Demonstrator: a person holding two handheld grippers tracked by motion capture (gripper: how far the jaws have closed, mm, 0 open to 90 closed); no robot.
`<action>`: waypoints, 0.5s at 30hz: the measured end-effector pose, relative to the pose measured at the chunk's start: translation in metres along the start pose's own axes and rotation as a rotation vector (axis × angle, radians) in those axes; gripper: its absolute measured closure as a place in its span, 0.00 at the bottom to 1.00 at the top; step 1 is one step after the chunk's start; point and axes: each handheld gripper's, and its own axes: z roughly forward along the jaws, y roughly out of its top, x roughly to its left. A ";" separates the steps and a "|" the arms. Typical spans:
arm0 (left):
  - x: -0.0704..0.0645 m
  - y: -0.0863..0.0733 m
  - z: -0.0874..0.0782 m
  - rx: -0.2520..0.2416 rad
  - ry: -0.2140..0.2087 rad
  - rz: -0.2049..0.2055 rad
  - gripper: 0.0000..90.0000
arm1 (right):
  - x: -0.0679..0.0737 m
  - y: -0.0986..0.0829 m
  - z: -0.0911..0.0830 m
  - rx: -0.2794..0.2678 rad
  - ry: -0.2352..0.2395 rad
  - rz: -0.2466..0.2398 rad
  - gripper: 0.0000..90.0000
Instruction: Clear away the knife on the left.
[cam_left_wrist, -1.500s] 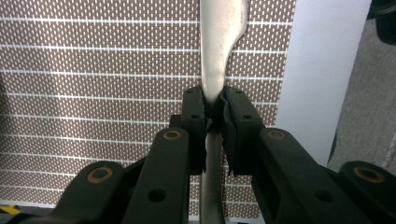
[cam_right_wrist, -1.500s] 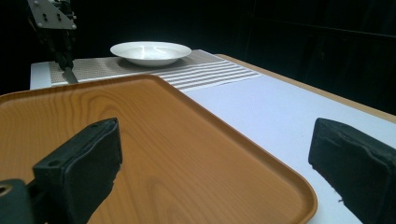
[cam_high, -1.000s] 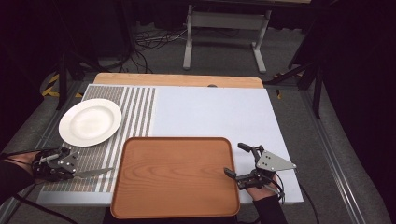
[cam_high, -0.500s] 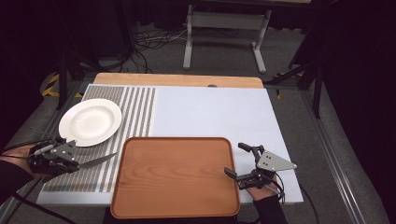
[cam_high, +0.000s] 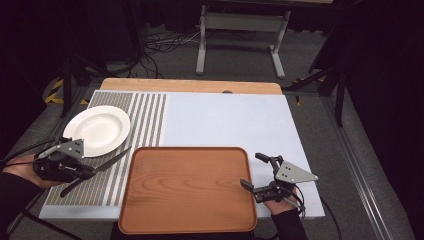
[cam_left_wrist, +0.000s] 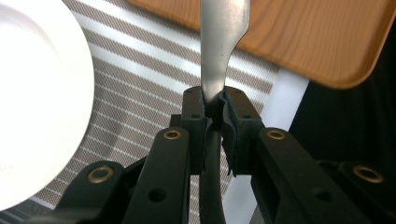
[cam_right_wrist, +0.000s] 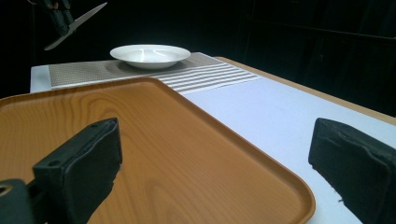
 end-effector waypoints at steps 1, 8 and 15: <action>0.000 0.001 0.000 -0.004 -0.006 -0.011 0.89 | 0.000 0.000 0.000 0.000 0.000 0.000 0.04; -0.004 0.011 -0.002 -0.055 -0.054 -0.072 0.89 | 0.000 0.000 0.000 0.000 0.000 0.001 0.03; -0.009 0.024 0.002 -0.078 -0.063 -0.117 0.89 | 0.000 0.000 -0.001 -0.003 0.002 0.002 0.04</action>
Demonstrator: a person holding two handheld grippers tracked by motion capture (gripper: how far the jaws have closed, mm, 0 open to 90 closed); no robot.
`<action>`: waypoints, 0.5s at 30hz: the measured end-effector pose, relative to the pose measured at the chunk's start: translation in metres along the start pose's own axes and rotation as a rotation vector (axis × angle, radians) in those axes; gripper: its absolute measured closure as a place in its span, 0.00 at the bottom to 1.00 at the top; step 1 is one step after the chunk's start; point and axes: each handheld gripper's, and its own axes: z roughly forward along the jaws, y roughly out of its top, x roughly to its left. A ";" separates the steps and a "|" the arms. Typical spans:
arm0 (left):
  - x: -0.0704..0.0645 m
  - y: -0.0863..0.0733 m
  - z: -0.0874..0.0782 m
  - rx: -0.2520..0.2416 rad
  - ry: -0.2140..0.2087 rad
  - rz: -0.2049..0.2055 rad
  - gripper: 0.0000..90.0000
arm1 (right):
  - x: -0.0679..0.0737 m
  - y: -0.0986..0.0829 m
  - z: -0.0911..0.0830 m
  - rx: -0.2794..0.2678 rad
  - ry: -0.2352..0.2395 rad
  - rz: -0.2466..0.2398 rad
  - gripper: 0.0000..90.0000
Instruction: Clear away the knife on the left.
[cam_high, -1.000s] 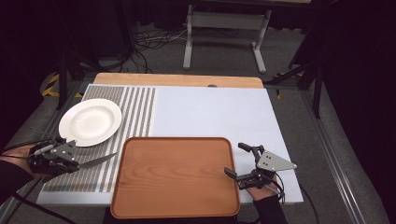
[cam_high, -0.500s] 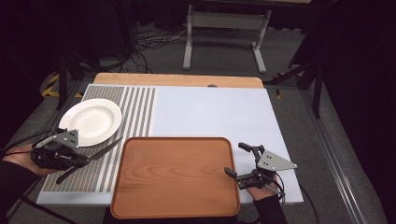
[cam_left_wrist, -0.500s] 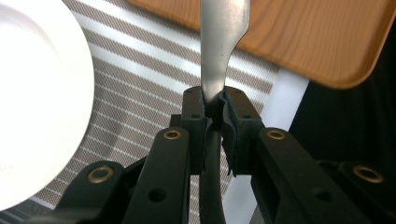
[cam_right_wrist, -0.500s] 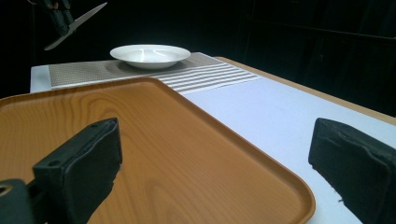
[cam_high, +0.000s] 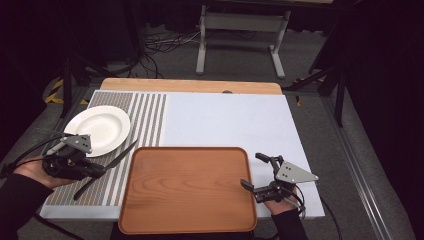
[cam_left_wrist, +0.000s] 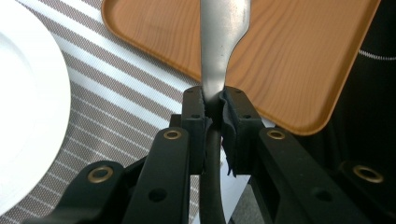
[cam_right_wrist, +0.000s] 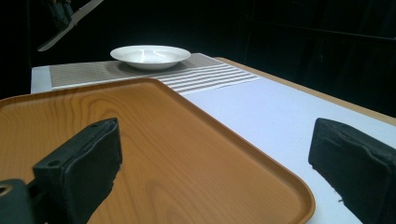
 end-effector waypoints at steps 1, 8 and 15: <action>-0.001 0.002 0.001 -0.002 0.002 -0.001 0.89 | 0.000 0.000 0.000 0.001 -0.001 -0.001 0.04; -0.011 0.014 0.010 -0.057 -0.023 -0.015 0.89 | 0.000 0.000 0.000 -0.002 0.000 -0.003 0.03; -0.020 0.027 0.019 -0.070 -0.028 -0.038 0.89 | 0.000 0.001 -0.001 -0.003 0.001 -0.007 0.04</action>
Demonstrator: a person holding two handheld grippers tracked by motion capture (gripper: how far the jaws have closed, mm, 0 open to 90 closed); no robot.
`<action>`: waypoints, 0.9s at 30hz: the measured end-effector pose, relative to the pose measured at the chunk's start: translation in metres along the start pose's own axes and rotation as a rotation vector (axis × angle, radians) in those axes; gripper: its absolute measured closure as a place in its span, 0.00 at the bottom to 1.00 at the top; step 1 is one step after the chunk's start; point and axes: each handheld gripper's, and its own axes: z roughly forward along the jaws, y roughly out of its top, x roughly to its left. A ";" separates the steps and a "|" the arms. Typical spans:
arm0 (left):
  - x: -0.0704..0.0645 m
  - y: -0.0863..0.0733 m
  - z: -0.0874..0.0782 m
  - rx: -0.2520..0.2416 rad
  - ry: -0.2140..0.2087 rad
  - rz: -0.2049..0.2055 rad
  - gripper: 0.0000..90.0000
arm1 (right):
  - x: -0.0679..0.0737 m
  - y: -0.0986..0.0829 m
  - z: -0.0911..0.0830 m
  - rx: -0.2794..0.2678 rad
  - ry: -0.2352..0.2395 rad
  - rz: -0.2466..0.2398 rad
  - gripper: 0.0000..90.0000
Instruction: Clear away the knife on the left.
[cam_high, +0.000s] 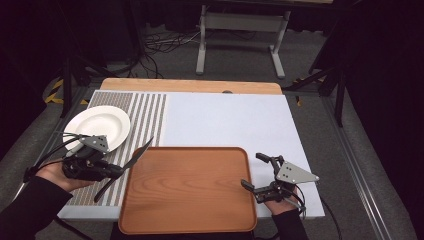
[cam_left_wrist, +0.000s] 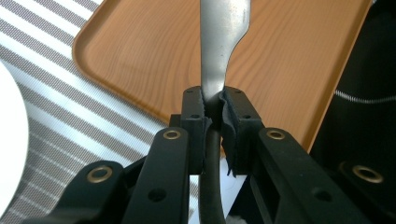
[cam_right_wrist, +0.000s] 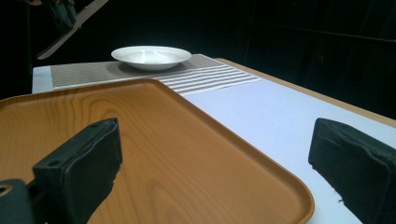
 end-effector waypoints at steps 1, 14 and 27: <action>-0.001 0.001 0.001 -0.004 -0.002 -0.001 0.89 | 0.000 0.000 0.000 -0.001 0.000 0.000 0.04; -0.012 0.016 0.022 -0.025 0.006 -0.030 0.89 | 0.000 0.000 0.000 -0.001 0.005 -0.001 0.03; -0.022 0.024 0.039 -0.010 0.008 -0.042 0.89 | 0.000 0.000 0.000 0.002 0.006 -0.002 0.04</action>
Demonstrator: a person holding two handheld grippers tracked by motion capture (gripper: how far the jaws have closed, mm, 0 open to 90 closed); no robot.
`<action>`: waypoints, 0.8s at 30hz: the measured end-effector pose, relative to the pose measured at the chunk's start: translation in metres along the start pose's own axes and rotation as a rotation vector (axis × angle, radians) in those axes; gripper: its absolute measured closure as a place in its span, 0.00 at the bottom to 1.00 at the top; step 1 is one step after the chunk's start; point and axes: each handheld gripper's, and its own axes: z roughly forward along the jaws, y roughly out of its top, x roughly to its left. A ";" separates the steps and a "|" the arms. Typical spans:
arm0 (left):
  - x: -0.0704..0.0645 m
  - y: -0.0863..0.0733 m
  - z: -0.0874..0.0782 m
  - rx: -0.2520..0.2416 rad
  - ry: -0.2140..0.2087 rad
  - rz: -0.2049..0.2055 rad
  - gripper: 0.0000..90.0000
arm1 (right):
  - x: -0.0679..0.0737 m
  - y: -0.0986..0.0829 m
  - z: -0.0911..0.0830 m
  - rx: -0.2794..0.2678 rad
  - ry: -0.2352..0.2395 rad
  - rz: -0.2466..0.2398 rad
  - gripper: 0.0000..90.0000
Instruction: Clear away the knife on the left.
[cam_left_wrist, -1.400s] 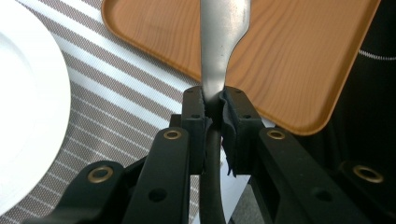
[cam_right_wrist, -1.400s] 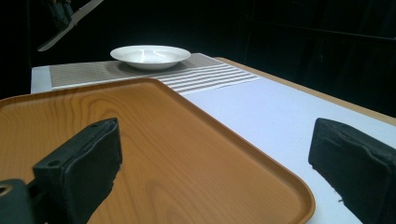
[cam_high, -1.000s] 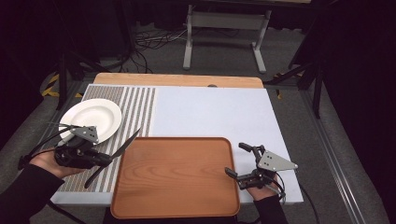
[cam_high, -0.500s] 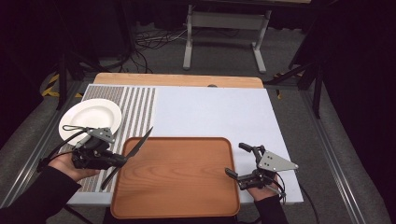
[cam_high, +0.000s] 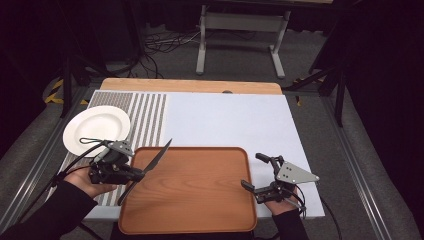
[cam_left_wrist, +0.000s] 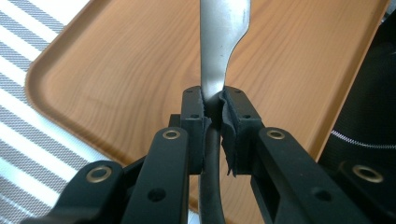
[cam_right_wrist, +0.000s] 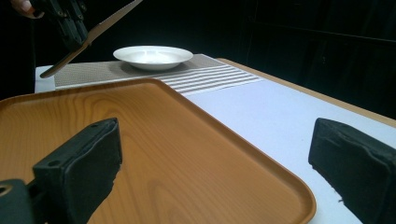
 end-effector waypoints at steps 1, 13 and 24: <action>-0.002 0.001 0.003 0.001 -0.006 0.001 0.89 | 0.000 0.000 0.000 0.000 0.000 0.001 0.04; -0.005 0.003 0.018 0.014 -0.034 -0.027 0.89 | 0.000 0.000 0.000 -0.002 0.000 0.004 0.04; -0.005 0.002 0.034 0.080 -0.036 -0.110 0.89 | 0.000 0.000 0.000 -0.003 0.002 0.005 0.03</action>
